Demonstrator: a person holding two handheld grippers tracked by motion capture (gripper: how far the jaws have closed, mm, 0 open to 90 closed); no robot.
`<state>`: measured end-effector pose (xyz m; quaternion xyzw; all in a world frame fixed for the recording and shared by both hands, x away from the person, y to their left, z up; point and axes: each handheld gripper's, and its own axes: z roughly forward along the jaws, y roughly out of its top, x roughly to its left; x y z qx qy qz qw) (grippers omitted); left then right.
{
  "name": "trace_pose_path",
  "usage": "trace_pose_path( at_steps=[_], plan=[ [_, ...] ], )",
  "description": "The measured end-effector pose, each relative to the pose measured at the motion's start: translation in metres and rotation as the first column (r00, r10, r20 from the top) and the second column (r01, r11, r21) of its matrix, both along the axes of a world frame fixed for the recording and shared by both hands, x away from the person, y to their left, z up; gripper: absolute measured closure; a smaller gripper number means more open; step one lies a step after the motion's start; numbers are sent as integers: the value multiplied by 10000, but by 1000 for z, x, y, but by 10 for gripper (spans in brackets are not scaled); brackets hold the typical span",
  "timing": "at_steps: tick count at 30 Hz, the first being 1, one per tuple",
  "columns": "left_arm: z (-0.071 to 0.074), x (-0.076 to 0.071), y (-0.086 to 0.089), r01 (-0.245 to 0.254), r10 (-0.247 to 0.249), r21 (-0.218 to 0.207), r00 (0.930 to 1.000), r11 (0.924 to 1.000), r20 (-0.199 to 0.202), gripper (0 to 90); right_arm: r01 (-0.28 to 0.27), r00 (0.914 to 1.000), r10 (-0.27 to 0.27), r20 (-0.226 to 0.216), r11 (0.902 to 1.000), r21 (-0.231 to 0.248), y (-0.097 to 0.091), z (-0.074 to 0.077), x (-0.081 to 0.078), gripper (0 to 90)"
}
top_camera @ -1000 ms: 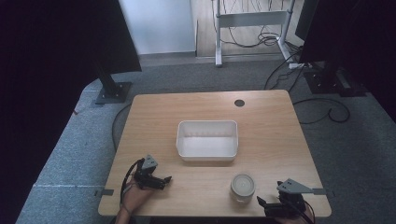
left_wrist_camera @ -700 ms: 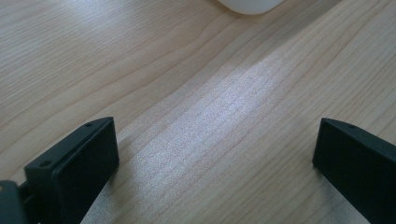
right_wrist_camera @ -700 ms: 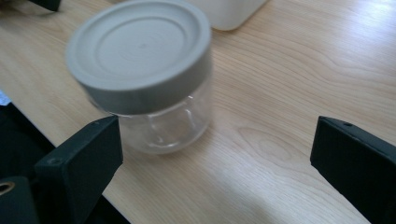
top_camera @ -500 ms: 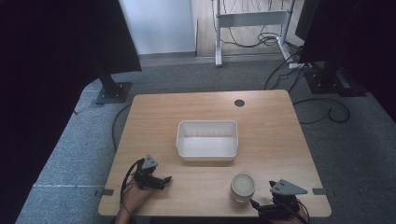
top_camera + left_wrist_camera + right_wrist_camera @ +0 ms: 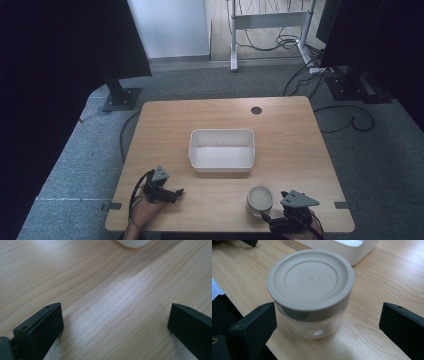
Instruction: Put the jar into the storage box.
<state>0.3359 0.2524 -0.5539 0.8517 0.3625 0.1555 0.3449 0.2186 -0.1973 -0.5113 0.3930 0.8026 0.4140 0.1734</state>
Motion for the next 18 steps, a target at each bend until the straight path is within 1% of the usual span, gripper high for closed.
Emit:
trace_pose_path(
  at_steps=[12, 18],
  plan=[
    [0, 0, 0, 3, -3, -3, 10000, 10000, 2, 0, -228, 9997, 228, 30, 9997, -23, 12, -4, 5, 8],
    [0, 0, 0, 1, -1, 0, 10000, 10000, -2, 0, -320, 9995, 320, 17, 9994, -108, 18, -5, 8, 8]
  ],
)
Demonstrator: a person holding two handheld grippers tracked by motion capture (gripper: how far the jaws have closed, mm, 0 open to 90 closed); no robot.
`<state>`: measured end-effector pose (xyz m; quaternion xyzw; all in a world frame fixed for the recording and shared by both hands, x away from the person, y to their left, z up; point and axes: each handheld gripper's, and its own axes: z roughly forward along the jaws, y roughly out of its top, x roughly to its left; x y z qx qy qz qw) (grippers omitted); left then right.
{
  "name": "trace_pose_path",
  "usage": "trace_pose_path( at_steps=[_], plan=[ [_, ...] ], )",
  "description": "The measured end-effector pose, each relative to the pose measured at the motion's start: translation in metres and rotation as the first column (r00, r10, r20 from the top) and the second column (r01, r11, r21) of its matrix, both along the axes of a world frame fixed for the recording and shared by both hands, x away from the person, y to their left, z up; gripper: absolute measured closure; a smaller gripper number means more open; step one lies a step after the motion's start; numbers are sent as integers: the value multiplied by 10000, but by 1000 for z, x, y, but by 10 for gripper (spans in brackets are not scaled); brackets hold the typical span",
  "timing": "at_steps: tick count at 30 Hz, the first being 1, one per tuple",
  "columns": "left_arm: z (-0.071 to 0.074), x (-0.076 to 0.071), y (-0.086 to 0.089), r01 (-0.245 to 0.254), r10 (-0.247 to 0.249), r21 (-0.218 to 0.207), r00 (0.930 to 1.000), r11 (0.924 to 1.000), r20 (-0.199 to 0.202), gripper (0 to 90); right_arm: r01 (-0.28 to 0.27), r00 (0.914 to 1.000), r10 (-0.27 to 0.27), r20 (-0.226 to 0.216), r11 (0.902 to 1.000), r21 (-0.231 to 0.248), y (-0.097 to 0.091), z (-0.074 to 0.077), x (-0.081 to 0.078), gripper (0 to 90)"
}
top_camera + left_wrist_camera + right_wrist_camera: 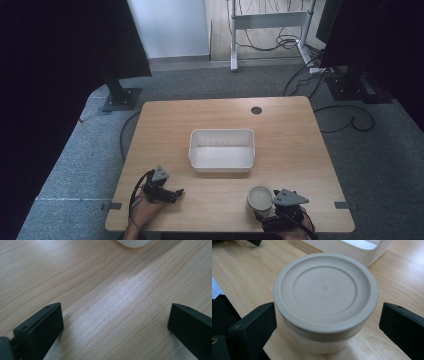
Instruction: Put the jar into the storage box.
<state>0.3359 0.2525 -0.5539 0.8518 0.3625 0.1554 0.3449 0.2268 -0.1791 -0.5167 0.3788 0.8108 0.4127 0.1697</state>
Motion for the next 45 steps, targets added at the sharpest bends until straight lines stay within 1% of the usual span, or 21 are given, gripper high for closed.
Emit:
trace_pose_path(
  at_steps=[18, 21, 24, 32, 36, 42, 45],
  plan=[
    [0, 0, 0, 5, -5, 4, 10000, 10000, 1, 0, -2, 9998, -5, -216, 9994, -339, 13, -10, 10, 29],
    [0, 0, 0, -1, 1, -1, 10000, 10000, 1, 0, 37, 9997, -49, -247, 9988, -488, 17, -13, 12, 51],
    [0, 0, 0, 1, -1, 2, 10000, 10000, 1, 0, 74, 9997, -86, -238, 9987, -507, 18, -14, 12, 88],
    [0, 0, 0, 2, -2, 1, 10000, 10000, 0, 0, 436, 9987, -452, -247, 9972, -609, 22, -13, 10, 95],
    [0, 0, 0, 1, -1, -2, 10000, 10000, 2, 0, 473, 9987, -488, -166, 9956, -811, 24, -12, 8, 95],
    [0, 0, 0, 2, -2, 3, 10000, 10000, 2, 0, 525, 9986, -532, -78, 9964, -665, 24, -8, 8, 95],
    [0, 0, 0, 2, -2, 2, 10000, 10000, 2, 0, 561, 9983, -568, -102, 9966, -609, 24, -6, 9, 95]
  ],
)
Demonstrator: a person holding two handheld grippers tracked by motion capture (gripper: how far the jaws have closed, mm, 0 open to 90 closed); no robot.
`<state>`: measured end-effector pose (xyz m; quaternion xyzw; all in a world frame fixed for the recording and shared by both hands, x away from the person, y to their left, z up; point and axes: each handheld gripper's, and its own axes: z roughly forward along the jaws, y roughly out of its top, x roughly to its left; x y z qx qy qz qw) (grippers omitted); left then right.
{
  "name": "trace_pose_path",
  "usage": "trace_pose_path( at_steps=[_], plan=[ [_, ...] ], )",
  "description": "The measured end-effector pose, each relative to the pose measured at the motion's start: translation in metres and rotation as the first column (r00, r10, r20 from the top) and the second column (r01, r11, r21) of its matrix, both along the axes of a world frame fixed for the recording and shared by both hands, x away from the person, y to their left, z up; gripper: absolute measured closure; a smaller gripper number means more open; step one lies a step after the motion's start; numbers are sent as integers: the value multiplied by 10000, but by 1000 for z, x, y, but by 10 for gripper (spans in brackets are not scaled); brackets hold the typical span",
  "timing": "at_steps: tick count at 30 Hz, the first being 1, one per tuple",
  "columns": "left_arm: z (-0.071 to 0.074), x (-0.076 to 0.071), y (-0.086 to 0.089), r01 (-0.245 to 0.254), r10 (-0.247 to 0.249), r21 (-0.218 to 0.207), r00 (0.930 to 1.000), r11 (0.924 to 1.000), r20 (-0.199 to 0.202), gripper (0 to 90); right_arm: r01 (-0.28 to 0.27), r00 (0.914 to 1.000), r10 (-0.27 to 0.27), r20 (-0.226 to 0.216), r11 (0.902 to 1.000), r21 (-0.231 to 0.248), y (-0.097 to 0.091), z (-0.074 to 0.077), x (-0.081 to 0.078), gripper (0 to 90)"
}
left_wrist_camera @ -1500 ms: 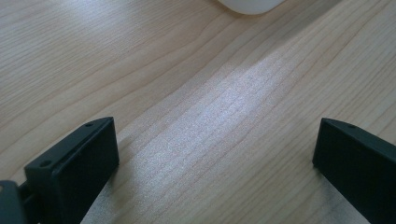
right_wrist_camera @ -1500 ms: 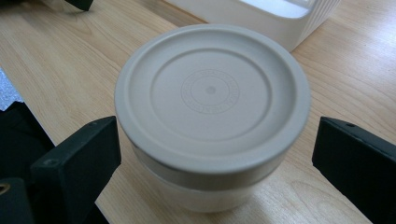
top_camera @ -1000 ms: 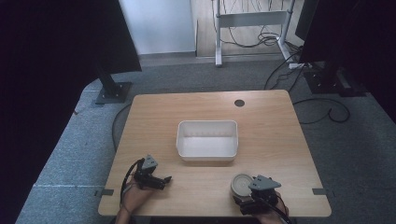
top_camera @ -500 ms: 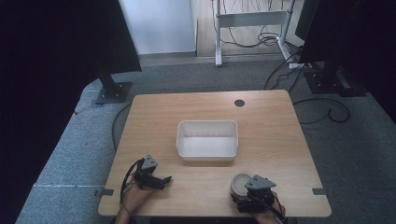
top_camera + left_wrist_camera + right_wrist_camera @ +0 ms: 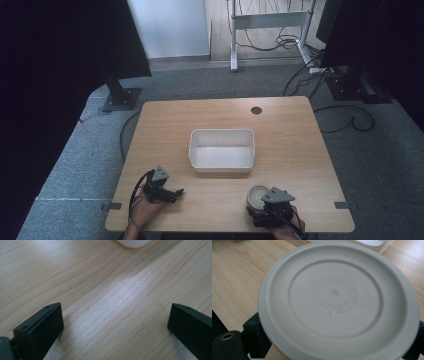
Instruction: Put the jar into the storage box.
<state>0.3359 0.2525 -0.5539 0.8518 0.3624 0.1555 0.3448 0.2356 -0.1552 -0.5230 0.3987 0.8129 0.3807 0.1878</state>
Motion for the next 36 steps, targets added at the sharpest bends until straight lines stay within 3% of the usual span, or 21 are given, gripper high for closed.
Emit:
trace_pose_path(
  at_steps=[36],
  plan=[
    [0, 0, 0, 1, -1, -3, 10000, 10000, 1, 0, -134, 9999, 132, 58, 9997, 197, 10, 16, 27, 95]
  ],
)
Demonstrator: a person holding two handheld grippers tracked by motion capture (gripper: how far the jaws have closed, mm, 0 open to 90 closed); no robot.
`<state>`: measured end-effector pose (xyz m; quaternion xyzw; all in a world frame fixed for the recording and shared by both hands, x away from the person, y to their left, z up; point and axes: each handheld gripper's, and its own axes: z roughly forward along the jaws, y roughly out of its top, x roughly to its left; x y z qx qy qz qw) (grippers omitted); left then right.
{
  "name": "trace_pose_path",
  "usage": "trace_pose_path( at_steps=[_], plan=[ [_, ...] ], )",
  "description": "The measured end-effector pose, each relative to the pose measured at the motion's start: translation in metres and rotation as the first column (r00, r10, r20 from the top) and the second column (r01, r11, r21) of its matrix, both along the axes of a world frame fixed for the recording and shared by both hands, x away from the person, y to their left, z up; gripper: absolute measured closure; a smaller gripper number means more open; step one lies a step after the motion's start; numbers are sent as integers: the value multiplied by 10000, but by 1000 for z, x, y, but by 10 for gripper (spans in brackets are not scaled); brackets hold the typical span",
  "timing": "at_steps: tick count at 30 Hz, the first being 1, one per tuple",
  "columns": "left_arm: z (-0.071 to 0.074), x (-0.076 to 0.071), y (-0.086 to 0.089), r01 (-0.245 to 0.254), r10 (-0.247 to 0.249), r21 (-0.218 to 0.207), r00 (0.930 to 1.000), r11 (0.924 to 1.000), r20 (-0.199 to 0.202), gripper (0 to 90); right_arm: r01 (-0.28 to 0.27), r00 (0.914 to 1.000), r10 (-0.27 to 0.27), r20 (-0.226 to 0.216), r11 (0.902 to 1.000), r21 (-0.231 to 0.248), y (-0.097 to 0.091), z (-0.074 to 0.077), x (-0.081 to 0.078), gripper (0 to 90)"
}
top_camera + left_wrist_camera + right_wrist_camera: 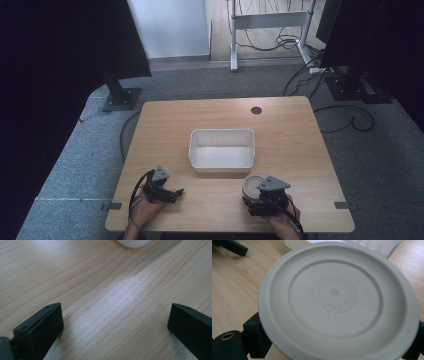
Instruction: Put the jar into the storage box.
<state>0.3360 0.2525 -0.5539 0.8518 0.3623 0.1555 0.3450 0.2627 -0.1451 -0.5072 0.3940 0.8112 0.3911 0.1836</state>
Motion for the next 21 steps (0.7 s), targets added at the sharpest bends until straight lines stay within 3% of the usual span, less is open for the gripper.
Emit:
trace_pose_path(
  at_steps=[21],
  plan=[
    [0, 0, 0, 2, -2, 6, 10000, 10000, -1, 0, 103, 9999, -104, 22, 9996, 262, 11, 8, 19, 95]
  ],
)
